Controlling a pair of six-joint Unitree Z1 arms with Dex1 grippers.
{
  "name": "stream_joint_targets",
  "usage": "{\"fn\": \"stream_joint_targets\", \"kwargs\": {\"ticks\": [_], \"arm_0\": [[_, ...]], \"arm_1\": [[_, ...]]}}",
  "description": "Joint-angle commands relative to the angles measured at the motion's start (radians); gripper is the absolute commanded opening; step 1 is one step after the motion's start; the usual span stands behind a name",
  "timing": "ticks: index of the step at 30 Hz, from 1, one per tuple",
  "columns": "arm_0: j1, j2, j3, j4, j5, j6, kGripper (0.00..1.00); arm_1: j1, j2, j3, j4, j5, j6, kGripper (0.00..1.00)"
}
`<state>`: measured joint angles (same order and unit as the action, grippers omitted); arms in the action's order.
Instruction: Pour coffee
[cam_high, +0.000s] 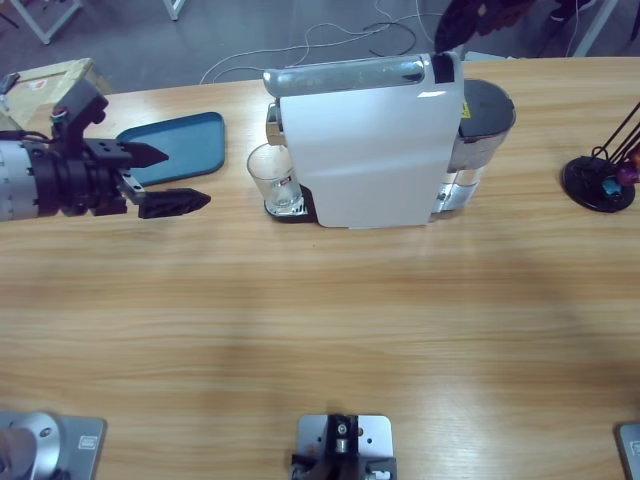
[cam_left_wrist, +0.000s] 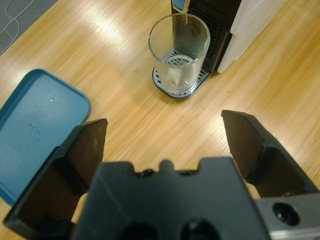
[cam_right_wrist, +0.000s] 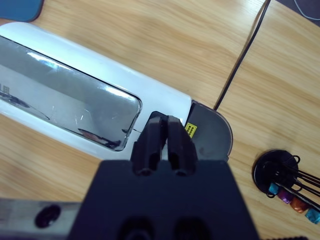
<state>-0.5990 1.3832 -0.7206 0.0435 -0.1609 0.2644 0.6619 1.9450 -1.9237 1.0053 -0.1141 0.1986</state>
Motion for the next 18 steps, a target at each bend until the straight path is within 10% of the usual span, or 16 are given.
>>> {"fn": "stream_joint_targets", "kwargs": {"ticks": [1, 14, 15, 16, 17, 18], "arm_0": [[-0.008, 0.025, 0.021, 0.016, 0.009, -0.009, 0.982], [-0.008, 0.035, 0.027, 0.012, 0.01, -0.01, 0.982], [-0.008, 0.034, 0.026, 0.012, 0.009, -0.01, 0.982], [-0.008, 0.033, 0.025, 0.011, 0.009, -0.01, 0.982], [-0.008, 0.03, 0.024, 0.01, 0.011, -0.01, 0.982], [-0.008, 0.027, 0.022, 0.01, 0.01, -0.01, 0.982]], "arm_1": [[0.01, 0.004, 0.022, 0.023, -0.013, 0.012, 0.0], [0.019, -0.068, 0.132, -0.075, -0.026, 0.015, 0.0], [0.019, -0.087, 0.11, -0.081, -0.034, 0.012, 0.111], [0.019, -0.102, 0.076, -0.066, -0.039, 0.012, 0.721], [0.02, -0.121, 0.053, -0.055, -0.045, 0.014, 0.98], [0.02, -0.142, 0.049, -0.055, -0.045, 0.016, 1.0]]}}
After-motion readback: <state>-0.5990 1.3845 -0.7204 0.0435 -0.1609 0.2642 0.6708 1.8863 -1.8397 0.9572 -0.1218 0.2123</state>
